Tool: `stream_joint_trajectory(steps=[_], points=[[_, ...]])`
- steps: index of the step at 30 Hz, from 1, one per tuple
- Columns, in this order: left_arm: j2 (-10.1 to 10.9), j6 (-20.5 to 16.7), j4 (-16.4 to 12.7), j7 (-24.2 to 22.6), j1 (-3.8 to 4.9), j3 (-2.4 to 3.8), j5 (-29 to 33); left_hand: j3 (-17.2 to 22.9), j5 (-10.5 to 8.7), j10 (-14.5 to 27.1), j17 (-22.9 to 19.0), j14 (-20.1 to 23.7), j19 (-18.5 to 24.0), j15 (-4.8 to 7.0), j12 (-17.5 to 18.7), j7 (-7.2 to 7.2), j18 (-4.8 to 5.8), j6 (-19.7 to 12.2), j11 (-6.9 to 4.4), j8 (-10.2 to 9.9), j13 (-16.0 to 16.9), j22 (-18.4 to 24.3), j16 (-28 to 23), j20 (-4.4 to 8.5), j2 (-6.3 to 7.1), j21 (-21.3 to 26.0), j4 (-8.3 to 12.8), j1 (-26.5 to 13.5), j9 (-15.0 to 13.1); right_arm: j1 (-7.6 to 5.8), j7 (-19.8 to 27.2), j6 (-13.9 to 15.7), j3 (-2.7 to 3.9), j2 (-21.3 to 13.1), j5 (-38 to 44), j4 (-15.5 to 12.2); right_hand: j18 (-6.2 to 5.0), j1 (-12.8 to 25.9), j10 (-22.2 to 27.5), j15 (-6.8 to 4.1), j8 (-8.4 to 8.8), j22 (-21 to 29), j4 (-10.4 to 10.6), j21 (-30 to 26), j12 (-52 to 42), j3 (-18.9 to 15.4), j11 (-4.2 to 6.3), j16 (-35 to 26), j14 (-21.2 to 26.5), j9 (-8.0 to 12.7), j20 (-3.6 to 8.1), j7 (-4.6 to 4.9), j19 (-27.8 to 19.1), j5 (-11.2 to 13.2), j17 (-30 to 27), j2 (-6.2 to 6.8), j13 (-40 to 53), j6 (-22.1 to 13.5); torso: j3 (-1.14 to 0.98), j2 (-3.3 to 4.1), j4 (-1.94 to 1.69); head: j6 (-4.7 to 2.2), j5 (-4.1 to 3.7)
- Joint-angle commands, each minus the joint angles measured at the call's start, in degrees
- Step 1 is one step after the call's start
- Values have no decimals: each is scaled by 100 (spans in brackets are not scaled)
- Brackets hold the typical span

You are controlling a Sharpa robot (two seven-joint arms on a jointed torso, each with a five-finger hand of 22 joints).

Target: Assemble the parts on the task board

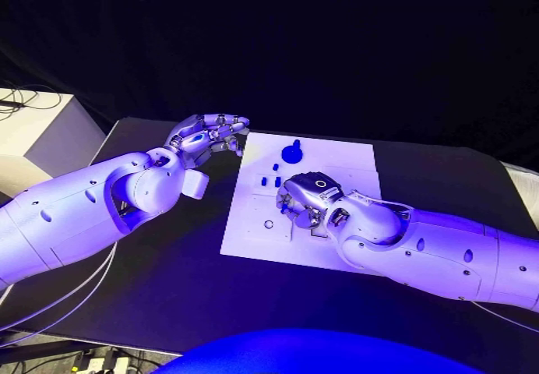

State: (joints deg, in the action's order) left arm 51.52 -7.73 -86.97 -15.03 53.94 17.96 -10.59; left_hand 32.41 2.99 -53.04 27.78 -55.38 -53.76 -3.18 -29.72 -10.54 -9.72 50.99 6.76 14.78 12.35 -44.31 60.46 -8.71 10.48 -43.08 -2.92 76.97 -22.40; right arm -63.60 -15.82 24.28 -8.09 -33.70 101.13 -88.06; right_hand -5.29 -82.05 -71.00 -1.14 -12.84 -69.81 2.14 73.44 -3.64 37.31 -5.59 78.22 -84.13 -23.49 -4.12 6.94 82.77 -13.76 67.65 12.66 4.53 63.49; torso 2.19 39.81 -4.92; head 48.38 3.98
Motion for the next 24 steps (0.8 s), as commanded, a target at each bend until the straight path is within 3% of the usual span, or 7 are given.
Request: stream_joint_trajectory(steps=[1, 24], points=[[-3, 38, -9, -31, 1, 4, 31, -38, 4, 16, -7, -48, -45, 1, 20, -1, -81, -18, 25, 29, -5, 5, -35, 6, -1, 21, -7, 57, 7, 16, 4, -128, -6, 9, 87, 7, 108, 14, -274, -37, -35, 5, -23, 9, -39, 10, 231, 27, -205, -6, 5, 22, 20, -18, -5, -55, 84, 18, 2, 2, -1, 11, 1], [10, 54, -9, -21, 1, 4, 30, -48, 4, 18, -9, -49, -55, 2, 25, 2, -81, -19, 24, 36, -10, 16, -42, 6, -5, 35, -14, 63, 10, 44, -55, -305, -17, 53, 171, 134, 106, 29, -281, -35, -42, 3, -43, 10, -33, 30, 230, 28, -202, -14, 3, 23, 11, -34, -16, -56, 87, 17, -1, 0, 1, 55, 20]])
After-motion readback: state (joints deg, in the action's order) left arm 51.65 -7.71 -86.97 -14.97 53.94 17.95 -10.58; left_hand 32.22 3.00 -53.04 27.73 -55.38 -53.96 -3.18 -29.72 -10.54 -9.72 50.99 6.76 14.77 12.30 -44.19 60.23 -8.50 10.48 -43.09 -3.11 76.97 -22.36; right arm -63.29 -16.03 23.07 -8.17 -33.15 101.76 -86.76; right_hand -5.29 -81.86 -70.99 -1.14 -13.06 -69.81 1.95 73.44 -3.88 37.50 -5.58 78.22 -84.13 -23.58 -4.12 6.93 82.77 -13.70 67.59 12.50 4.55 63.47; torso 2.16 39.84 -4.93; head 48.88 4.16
